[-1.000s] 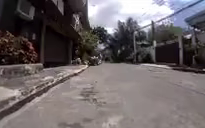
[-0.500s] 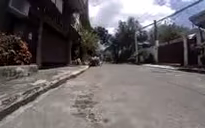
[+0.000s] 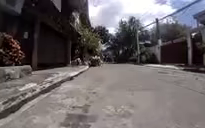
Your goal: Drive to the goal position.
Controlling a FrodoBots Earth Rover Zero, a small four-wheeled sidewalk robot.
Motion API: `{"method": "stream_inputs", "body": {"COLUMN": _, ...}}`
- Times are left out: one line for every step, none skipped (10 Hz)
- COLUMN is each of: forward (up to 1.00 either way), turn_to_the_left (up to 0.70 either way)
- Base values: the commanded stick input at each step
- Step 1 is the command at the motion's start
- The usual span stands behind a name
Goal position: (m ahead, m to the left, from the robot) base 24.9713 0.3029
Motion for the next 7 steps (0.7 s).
{"method": "stream_inputs", "body": {"forward": 0.85, "turn_to_the_left": -0.03}}
{"method": "stream_inputs", "body": {"forward": 0.85, "turn_to_the_left": -0.34}}
{"method": "stream_inputs", "body": {"forward": 0.85, "turn_to_the_left": -0.34}}
{"method": "stream_inputs", "body": {"forward": 0.85, "turn_to_the_left": -0.34}}
{"method": "stream_inputs", "body": {"forward": 0.85, "turn_to_the_left": -0.32}}
{"method": "stream_inputs", "body": {"forward": 0.85, "turn_to_the_left": -0.27}}
{"method": "stream_inputs", "body": {"forward": 0.85, "turn_to_the_left": -0.16}}
